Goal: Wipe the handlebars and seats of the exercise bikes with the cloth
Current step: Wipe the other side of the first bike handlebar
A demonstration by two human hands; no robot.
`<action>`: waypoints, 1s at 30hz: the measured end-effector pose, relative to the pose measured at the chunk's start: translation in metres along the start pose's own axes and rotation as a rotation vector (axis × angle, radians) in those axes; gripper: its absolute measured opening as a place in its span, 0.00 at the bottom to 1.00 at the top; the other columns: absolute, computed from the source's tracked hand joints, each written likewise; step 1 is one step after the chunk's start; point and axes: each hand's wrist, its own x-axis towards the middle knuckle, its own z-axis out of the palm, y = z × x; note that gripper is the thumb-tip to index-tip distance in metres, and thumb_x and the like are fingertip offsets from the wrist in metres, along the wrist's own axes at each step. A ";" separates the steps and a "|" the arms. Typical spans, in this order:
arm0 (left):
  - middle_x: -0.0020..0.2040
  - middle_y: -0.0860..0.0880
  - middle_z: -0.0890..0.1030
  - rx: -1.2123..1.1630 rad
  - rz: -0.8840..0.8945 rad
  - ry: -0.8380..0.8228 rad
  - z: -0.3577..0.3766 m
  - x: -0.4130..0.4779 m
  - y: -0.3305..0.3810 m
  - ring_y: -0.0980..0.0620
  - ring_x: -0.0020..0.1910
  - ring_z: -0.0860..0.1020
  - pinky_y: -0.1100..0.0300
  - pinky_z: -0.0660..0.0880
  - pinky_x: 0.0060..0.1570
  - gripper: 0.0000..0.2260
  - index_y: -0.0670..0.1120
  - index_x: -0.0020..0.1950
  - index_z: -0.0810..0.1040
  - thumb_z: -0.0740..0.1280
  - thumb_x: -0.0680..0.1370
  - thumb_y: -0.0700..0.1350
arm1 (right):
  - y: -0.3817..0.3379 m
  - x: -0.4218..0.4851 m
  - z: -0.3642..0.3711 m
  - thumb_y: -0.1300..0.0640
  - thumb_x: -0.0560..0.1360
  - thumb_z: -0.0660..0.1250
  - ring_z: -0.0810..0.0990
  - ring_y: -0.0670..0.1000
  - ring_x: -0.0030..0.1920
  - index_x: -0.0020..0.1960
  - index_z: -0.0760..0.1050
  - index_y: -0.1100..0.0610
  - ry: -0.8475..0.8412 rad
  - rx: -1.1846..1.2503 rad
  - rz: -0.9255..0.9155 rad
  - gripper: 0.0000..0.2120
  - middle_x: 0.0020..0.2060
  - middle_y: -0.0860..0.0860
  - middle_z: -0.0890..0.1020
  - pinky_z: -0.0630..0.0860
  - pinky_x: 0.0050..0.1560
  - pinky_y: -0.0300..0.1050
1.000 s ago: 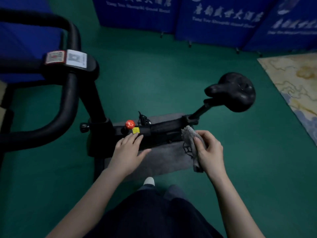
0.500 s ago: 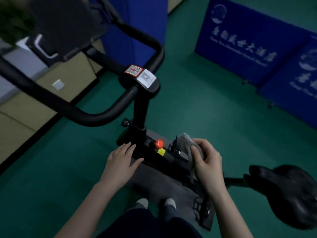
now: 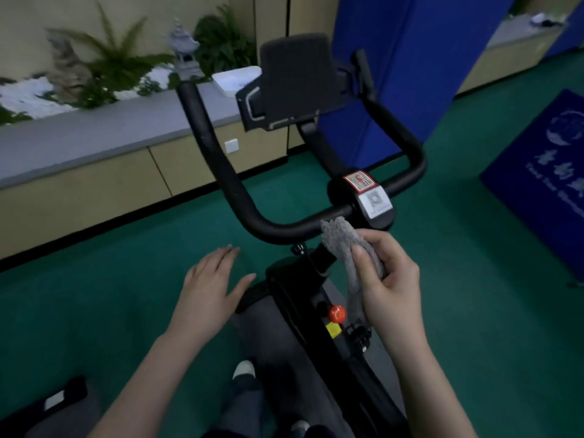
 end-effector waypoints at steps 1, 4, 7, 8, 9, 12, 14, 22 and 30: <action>0.75 0.51 0.63 -0.014 -0.015 0.019 -0.006 0.006 -0.005 0.52 0.74 0.59 0.55 0.54 0.72 0.31 0.49 0.76 0.61 0.52 0.76 0.63 | -0.004 0.009 0.007 0.64 0.77 0.65 0.80 0.41 0.46 0.49 0.79 0.50 -0.012 0.011 -0.013 0.10 0.42 0.39 0.82 0.73 0.47 0.32; 0.75 0.51 0.64 -0.046 -0.044 0.074 -0.021 0.026 -0.018 0.52 0.74 0.60 0.54 0.55 0.72 0.30 0.49 0.76 0.61 0.53 0.77 0.62 | -0.014 0.034 0.031 0.63 0.77 0.65 0.80 0.41 0.47 0.50 0.79 0.50 -0.035 0.028 -0.062 0.09 0.44 0.39 0.82 0.73 0.48 0.32; 0.74 0.51 0.64 -0.070 -0.055 0.121 -0.035 0.047 -0.030 0.53 0.73 0.60 0.53 0.56 0.72 0.31 0.49 0.76 0.61 0.51 0.77 0.63 | -0.021 0.059 0.055 0.63 0.78 0.64 0.80 0.42 0.48 0.51 0.78 0.51 -0.066 0.011 -0.100 0.08 0.44 0.39 0.82 0.73 0.49 0.33; 0.74 0.51 0.65 -0.083 -0.055 0.135 -0.040 0.053 -0.034 0.52 0.73 0.61 0.53 0.56 0.72 0.31 0.49 0.75 0.62 0.50 0.76 0.63 | -0.022 0.066 0.063 0.63 0.78 0.64 0.80 0.43 0.49 0.51 0.78 0.52 -0.078 0.005 -0.104 0.08 0.45 0.40 0.82 0.73 0.49 0.34; 0.74 0.51 0.65 -0.096 -0.051 0.150 -0.045 0.060 -0.037 0.52 0.73 0.61 0.53 0.57 0.72 0.32 0.49 0.75 0.62 0.49 0.75 0.64 | -0.024 0.073 0.071 0.63 0.78 0.64 0.80 0.43 0.49 0.51 0.78 0.53 -0.088 -0.001 -0.106 0.08 0.45 0.41 0.82 0.74 0.50 0.36; 0.73 0.50 0.67 -0.135 -0.024 0.198 -0.059 0.080 -0.047 0.52 0.72 0.63 0.53 0.58 0.71 0.33 0.48 0.75 0.63 0.49 0.75 0.64 | -0.028 0.092 0.092 0.63 0.78 0.64 0.80 0.44 0.49 0.51 0.78 0.54 -0.102 -0.028 -0.132 0.07 0.45 0.43 0.82 0.75 0.50 0.38; 0.72 0.51 0.68 -0.184 -0.006 0.227 -0.067 0.093 -0.053 0.52 0.71 0.64 0.54 0.58 0.71 0.32 0.48 0.75 0.63 0.49 0.76 0.63 | -0.032 0.103 0.105 0.63 0.78 0.64 0.80 0.44 0.49 0.51 0.78 0.55 -0.107 -0.055 -0.146 0.07 0.45 0.44 0.82 0.75 0.49 0.38; 0.69 0.53 0.71 -0.548 0.005 0.337 -0.098 0.146 -0.057 0.58 0.67 0.68 0.62 0.63 0.66 0.28 0.51 0.74 0.63 0.55 0.77 0.62 | -0.052 0.140 0.152 0.61 0.78 0.63 0.79 0.43 0.47 0.52 0.78 0.54 -0.079 -0.118 -0.239 0.06 0.45 0.45 0.81 0.71 0.46 0.35; 0.59 0.51 0.78 -1.035 -0.102 0.457 -0.116 0.188 -0.040 0.58 0.54 0.78 0.67 0.73 0.53 0.19 0.47 0.68 0.72 0.67 0.78 0.46 | -0.092 0.199 0.201 0.61 0.77 0.62 0.79 0.50 0.47 0.52 0.77 0.55 -0.089 -0.167 -0.431 0.07 0.45 0.53 0.81 0.75 0.47 0.46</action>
